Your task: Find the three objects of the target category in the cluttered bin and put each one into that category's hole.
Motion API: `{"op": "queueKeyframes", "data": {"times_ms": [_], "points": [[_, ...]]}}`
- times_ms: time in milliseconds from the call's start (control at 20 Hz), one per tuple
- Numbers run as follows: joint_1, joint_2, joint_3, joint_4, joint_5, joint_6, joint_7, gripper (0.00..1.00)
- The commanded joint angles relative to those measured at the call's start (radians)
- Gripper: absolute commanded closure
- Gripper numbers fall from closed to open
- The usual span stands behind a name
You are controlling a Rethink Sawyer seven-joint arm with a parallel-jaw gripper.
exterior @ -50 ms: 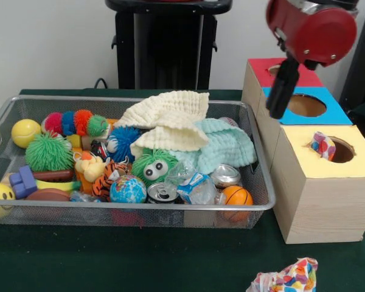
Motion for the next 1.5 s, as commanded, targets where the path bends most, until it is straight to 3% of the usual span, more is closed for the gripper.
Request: {"op": "queueKeyframes", "data": {"times_ms": [50, 650, 850, 1150, 1300, 1500], "points": [[-0.052, 0.007, 0.197, 0.137, -0.129, 0.018, -0.288, 0.0], [-0.096, 0.088, 0.245, -0.079, -0.2, 0.16, -0.172, 0.0], [-0.121, 0.184, 0.253, -0.23, -0.194, 0.197, -0.12, 0.0], [-0.17, 0.365, 0.18, -0.521, -0.132, 0.313, -0.036, 0.0], [-0.193, 0.42, 0.149, -0.604, -0.088, 0.345, -0.015, 0.0], [-0.213, 0.459, 0.122, -0.648, -0.057, 0.337, -0.032, 0.0]]}}
